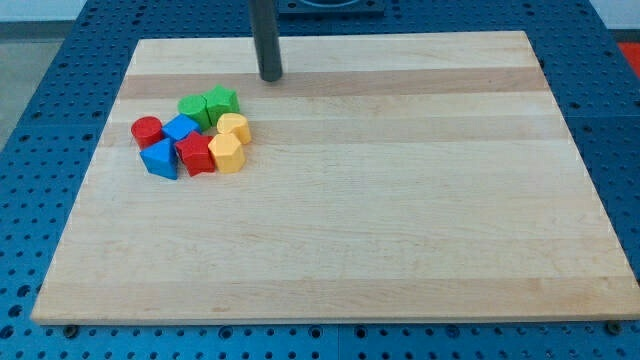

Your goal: Move the green blocks towards the right

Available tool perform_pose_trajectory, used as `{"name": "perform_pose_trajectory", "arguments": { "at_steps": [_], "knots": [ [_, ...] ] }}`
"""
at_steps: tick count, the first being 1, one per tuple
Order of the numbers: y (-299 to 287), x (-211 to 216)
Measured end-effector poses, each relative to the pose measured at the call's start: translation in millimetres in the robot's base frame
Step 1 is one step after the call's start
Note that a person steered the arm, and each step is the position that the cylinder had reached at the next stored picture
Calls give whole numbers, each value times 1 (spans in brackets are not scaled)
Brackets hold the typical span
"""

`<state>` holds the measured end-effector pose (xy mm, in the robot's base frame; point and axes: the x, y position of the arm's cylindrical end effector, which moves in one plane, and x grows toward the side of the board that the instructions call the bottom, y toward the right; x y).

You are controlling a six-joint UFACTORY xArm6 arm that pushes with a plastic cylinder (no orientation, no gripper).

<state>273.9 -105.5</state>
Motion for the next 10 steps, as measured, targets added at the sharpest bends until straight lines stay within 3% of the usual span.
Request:
{"name": "perform_pose_trajectory", "arguments": {
  "at_steps": [2, 3, 5, 8, 9, 10],
  "knots": [
    [-98, 0],
    [-119, 6],
    [-124, 50],
    [-124, 79],
    [-124, 76],
    [-124, 40]
  ]
}}
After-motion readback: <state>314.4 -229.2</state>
